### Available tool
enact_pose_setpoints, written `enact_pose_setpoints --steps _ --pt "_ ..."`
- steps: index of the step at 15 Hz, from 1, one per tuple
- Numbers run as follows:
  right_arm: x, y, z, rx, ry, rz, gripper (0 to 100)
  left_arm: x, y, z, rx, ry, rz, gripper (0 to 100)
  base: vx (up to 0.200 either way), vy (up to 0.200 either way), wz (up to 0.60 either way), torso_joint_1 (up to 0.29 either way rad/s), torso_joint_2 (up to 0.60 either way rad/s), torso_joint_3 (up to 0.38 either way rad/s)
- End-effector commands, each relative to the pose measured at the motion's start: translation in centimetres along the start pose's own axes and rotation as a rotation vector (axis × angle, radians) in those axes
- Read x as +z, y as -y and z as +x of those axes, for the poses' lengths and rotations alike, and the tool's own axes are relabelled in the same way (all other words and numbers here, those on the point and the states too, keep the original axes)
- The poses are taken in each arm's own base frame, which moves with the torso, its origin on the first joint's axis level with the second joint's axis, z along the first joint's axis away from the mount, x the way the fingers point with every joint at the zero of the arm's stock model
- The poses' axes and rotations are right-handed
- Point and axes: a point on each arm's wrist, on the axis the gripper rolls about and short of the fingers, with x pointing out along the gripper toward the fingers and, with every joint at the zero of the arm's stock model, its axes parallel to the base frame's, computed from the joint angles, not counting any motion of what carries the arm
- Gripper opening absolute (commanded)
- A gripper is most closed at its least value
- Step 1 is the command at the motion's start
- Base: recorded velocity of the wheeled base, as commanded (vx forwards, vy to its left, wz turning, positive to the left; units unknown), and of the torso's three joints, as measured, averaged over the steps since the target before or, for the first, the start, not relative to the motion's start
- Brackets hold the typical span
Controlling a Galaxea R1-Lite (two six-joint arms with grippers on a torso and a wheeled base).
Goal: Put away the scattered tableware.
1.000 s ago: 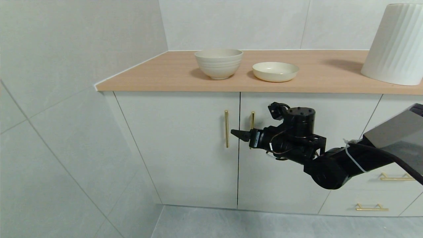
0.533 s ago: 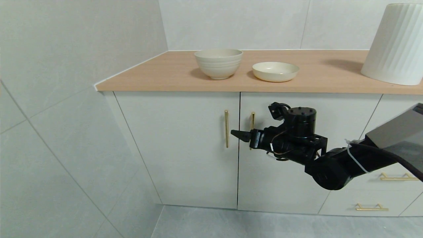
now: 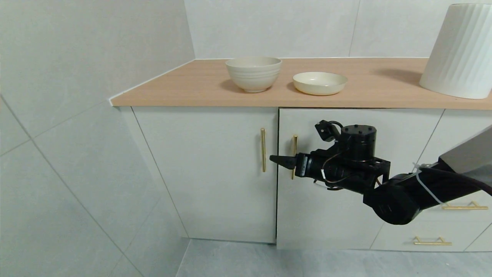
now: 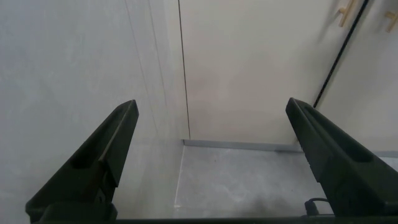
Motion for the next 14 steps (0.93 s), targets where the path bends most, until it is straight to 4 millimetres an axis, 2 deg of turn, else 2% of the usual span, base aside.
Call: enact_pose_setpoints --steps 1,8,12,14 --pt "0.8 -0.9 -1.2 0.043 0.006 -0.004 100 0.0 0.0 0.0 0.0 0.0 0.0 100 0.0 0.0 0.0 0.0 0.0 0.0" --pt "0.5 -2.3 -4.9 0.157 -0.072 -0.003 100 0.0 0.0 0.0 0.0 0.0 0.0 100 0.0 0.0 0.0 0.0 0.0 0.0" --pt "-0.6 -3.5 -9.3 0.235 -0.138 0.007 100 0.0 0.0 0.0 0.0 0.0 0.0 100 0.0 0.0 0.0 0.0 0.0 0.0" --pt "-1.0 -3.8 -10.8 0.248 -0.15 0.01 100 0.0 0.0 0.0 0.0 0.0 0.0 100 0.0 0.0 0.0 0.0 0.0 0.0"
